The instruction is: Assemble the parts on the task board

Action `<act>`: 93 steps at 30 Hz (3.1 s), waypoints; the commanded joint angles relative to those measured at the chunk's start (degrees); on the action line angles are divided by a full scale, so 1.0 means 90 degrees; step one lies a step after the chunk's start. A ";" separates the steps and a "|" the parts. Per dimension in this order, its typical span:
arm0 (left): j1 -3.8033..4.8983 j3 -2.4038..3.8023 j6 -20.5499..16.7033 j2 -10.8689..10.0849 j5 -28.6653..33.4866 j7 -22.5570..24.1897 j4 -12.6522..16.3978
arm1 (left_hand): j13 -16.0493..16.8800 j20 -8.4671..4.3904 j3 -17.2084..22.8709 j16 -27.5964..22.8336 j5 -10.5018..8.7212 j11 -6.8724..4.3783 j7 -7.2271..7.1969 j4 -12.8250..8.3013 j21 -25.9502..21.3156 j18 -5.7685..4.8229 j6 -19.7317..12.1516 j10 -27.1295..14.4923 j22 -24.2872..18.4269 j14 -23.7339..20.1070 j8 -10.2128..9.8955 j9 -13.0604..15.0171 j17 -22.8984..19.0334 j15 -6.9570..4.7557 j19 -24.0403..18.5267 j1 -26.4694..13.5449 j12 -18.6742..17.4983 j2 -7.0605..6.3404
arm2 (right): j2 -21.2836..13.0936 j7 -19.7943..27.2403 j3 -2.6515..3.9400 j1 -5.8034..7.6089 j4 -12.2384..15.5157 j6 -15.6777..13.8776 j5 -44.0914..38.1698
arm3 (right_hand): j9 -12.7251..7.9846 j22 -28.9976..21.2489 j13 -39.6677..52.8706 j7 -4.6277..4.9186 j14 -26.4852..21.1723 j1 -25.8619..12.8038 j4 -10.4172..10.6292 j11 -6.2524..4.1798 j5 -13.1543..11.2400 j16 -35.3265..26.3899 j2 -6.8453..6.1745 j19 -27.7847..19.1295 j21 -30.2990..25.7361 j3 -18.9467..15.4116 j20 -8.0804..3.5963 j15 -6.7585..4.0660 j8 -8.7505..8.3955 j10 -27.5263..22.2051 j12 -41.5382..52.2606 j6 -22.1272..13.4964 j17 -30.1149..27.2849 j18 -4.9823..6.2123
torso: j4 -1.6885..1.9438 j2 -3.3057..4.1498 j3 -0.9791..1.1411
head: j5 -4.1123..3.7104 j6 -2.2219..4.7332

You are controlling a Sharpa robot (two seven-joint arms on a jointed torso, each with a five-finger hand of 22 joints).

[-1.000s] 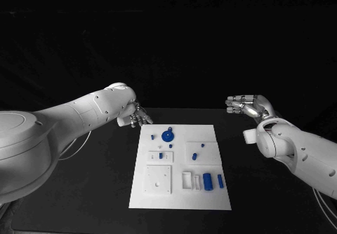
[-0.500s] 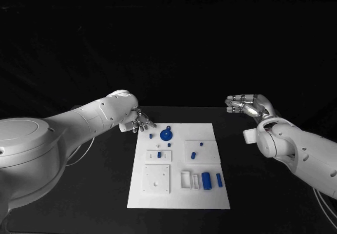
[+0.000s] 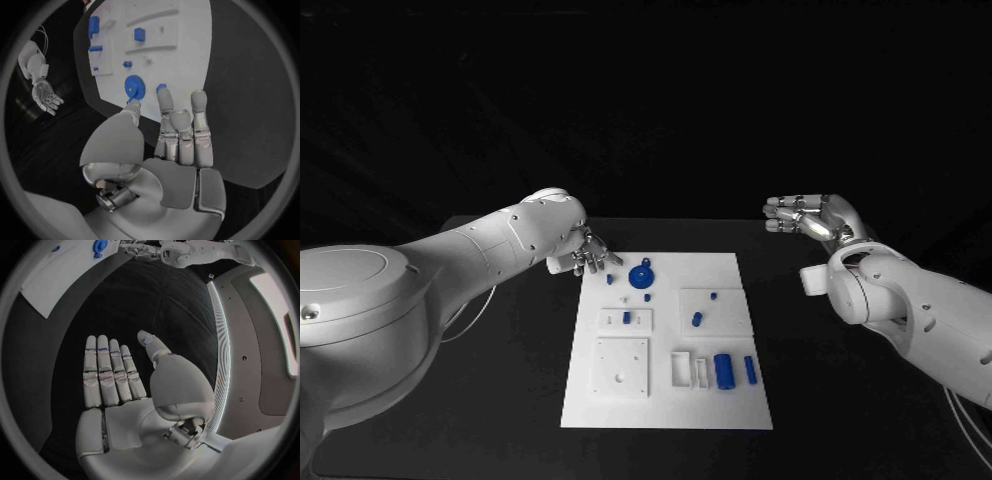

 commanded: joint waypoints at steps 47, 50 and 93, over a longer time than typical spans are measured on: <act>-0.0247 -0.0003 0.0205 0.0111 0.0273 0.0115 -0.0216 | -0.0028 0.0012 -0.0281 0.0072 0.0130 0.0011 0.0007 -0.0812 0.0060 -0.0080 0.0079 0.0167 0.0111 -0.0039 -0.0176 0.0092 -0.0011 -0.0002 -0.0050 -0.0138 0.0036 0.0706 | 0.0040 0.0025 0.0005 0.0000 -0.0006 0.0035 0.0009 | -0.0001 0.0003 -0.0009 0.0014 -0.0073 -0.0018 0.0025 0.0018 0.0056 -0.0030 0.0004 -0.0043 -0.0034 -0.0082 0.0006 0.0009 0.0001 -0.0059 -0.0036 -0.0077 -0.0006 0.0046 | 0.0003 0.0010 -0.0006 | -0.0044 -0.0001; -0.0254 -0.0003 0.0195 0.0117 0.0294 0.0122 -0.0222 | -0.0027 0.0012 -0.0351 0.0073 0.0126 0.0015 0.0011 -0.0936 0.0060 -0.0080 0.0075 0.0167 0.0111 -0.0038 -0.0181 0.0092 -0.0012 -0.0003 -0.0050 -0.0090 0.0038 0.0820 | 0.0045 0.0025 0.0005 0.0000 -0.0012 0.0038 0.0010 | -0.0001 0.0003 -0.0009 0.0014 -0.0073 -0.0018 0.0025 0.0018 0.0056 -0.0030 0.0004 -0.0043 -0.0034 -0.0082 0.0006 0.0009 0.0001 -0.0059 -0.0036 -0.0077 -0.0006 0.0046 | 0.0003 0.0013 -0.0003 | -0.0049 -0.0001; -0.0293 0.0002 -0.0263 0.0056 0.0873 0.0349 -0.0086 | -0.0052 0.0005 0.0219 0.0172 0.1779 -0.0046 -0.0089 -0.2127 0.0178 -0.0048 0.0133 0.0248 0.0119 0.0083 -0.0127 0.0292 0.0199 -0.0026 -0.0032 0.0494 0.0119 0.1763 | 0.0054 0.0009 0.0004 0.0000 -0.0061 0.0090 0.0031 | -0.0002 0.0003 -0.0010 0.0016 -0.0074 -0.0009 0.0043 0.0019 0.0065 -0.0030 0.0025 -0.0045 -0.0031 -0.0114 0.0006 0.0009 -0.0001 -0.0060 -0.0037 -0.0090 -0.0006 0.0047 | 0.0012 0.0008 -0.0013 | -0.0094 0.0006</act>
